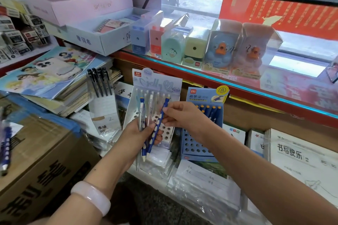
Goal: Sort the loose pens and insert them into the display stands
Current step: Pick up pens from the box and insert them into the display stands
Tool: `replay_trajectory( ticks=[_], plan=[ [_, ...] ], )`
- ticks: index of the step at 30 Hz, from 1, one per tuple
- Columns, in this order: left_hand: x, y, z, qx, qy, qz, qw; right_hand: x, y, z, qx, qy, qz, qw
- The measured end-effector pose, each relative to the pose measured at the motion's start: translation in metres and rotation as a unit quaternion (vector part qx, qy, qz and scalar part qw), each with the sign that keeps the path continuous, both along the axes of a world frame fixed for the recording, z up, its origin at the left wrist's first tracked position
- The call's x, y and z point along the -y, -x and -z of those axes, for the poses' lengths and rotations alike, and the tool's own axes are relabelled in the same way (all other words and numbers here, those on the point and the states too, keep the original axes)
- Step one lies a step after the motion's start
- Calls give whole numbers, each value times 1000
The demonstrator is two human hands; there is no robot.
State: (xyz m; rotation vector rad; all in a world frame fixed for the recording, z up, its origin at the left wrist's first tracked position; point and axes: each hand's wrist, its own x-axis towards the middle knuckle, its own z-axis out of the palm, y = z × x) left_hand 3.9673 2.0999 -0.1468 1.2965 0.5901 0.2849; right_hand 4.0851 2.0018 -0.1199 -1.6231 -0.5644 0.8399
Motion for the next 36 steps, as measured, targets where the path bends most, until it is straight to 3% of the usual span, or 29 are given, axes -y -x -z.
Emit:
replay_trajectory(
  ticks=[5, 9, 14, 19, 29, 36],
  plan=[
    [14, -10, 2, -4, -70, 20, 997, 11, -5, -1, 63, 36, 14, 997],
    [12, -13, 5, -1, -49, -10, 999, 36, -29, -4, 123, 29, 88, 988],
    [5, -15, 7, -12, -5, -56, 998, 78, -68, 7, 227, 86, 176, 954],
    [5, -18, 12, -24, -12, -54, 998, 92, -73, 33, 376, 165, 146, 900],
    [0, -15, 15, -24, 10, -41, 999, 75, -73, 39, 454, 202, 105, 861],
    [0, -12, 12, -22, 15, -40, 999, 72, -71, 58, 445, 237, 89, 859]
  ],
)
